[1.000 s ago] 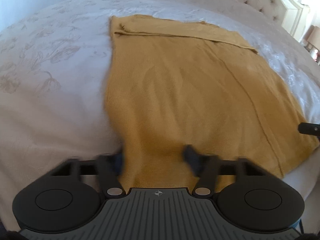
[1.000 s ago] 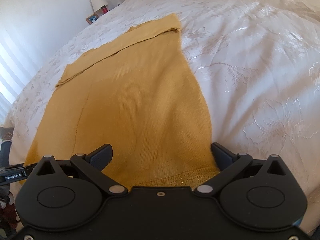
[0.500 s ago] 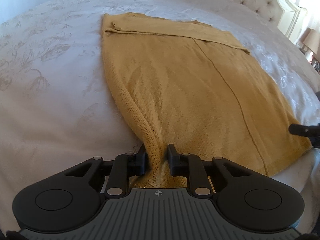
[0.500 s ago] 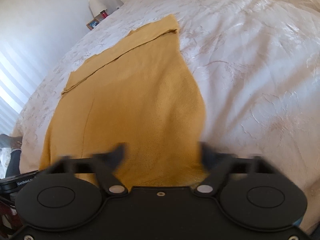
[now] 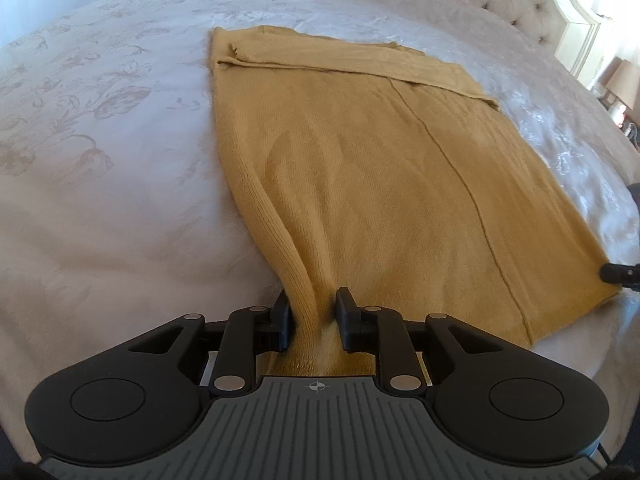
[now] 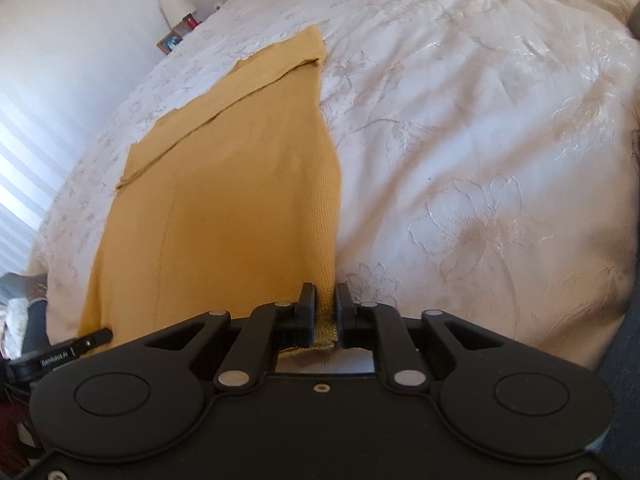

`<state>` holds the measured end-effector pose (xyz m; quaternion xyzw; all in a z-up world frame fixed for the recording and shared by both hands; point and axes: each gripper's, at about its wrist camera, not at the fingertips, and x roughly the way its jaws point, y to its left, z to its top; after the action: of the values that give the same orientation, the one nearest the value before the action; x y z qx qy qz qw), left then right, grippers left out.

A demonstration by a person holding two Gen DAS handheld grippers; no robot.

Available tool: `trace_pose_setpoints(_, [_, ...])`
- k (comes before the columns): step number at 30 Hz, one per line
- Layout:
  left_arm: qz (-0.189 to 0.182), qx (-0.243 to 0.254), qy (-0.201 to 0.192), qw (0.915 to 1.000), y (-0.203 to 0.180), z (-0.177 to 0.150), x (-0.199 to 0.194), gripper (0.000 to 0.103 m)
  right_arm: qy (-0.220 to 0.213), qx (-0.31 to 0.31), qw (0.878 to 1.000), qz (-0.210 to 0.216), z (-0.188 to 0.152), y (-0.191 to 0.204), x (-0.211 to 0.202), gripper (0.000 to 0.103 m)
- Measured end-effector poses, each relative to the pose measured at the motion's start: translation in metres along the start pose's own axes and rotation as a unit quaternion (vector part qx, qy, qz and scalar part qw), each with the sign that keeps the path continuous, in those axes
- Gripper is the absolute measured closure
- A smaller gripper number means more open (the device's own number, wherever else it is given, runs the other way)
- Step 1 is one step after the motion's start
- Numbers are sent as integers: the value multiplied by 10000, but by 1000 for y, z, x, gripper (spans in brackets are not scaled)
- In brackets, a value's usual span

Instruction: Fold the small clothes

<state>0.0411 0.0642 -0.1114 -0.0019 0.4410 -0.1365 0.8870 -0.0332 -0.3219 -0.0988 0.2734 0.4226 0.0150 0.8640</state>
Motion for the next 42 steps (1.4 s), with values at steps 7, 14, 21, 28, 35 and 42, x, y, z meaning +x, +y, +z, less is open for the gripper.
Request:
trace_pose_setpoints(7, [-101,135,-84,9998,3,-10,-9,61,105,47,9999,60,1,0,4,38])
trace_pose_setpoints(14, [-281,-280,-110,9992,15,-11,-3,55,38,-596,9961,-650,1,27,10,36])
trace_pose_setpoints(21, [-464,-294,-199,9983,11,-12,0,47,38,-1755,9807,859,-13,94,2,38])
trace_pose_setpoints(28, [-645,-440,-292,9965,20,-18,-2,47,-72,-992,9949,-149,4,63,-3,36])
trace_pose_setpoints(35, [-636,-452,-358,9963,18,-21,0,44,-4,-1516,9881,-274,-6,90,12,37])
trace_pose_setpoints(42, [-643,-358,-349,9967,18,-20,1,41,103,-2509,9628,-1001,-28,126,57,37])
